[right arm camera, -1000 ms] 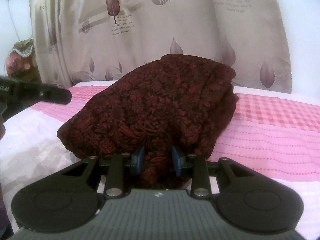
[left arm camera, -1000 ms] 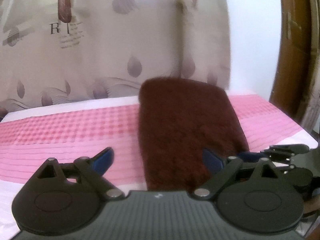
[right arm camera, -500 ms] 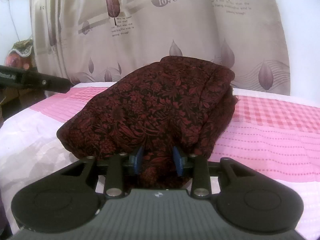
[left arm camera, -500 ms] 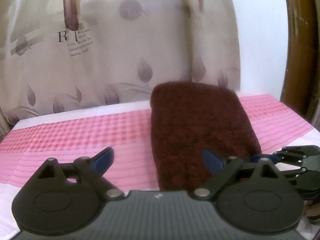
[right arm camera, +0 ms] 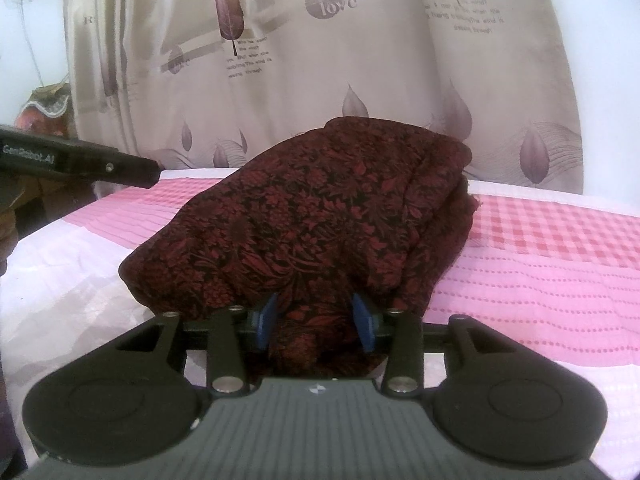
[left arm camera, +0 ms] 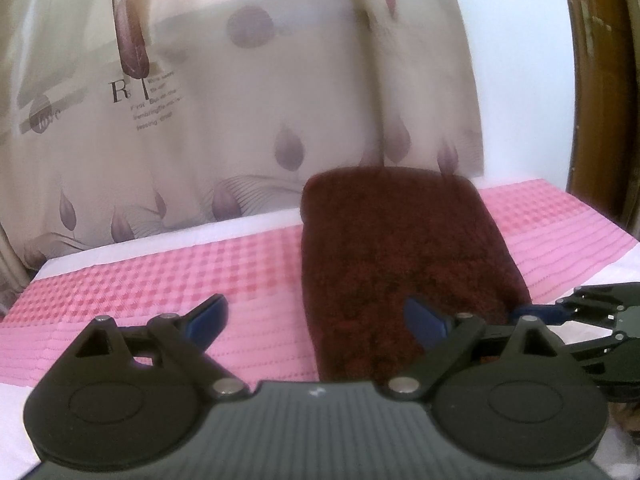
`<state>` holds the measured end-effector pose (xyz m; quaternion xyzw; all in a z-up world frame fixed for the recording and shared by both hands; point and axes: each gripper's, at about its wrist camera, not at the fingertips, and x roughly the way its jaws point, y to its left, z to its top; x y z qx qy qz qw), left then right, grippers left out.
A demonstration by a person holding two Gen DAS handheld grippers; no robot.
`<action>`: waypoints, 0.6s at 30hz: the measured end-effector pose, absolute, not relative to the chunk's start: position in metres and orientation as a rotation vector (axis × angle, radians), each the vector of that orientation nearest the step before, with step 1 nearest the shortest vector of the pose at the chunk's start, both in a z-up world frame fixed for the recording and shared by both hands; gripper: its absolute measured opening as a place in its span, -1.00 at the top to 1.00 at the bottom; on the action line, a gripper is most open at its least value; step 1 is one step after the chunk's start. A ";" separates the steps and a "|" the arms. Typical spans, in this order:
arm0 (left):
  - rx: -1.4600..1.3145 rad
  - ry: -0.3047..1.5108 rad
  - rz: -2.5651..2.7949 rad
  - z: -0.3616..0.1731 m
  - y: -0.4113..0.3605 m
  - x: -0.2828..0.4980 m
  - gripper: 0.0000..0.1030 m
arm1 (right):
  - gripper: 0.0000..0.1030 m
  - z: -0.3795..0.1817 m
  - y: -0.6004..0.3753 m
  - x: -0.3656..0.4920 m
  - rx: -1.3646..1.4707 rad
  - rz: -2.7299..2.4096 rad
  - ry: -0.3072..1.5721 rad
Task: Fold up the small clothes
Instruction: 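Release the sweater from both grippers and pull them back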
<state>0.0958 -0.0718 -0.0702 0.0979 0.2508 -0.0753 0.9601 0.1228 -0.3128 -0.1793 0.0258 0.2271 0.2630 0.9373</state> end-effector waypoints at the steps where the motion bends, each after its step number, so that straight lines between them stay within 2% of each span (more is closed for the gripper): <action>1: 0.201 0.509 -0.154 -0.070 -0.072 0.096 -0.86 | 0.13 -0.179 -0.313 0.123 0.052 0.537 0.464; 18: 0.221 0.527 -0.152 -0.075 -0.077 0.103 -0.86 | -0.01 -0.179 -0.310 0.119 0.052 0.540 0.454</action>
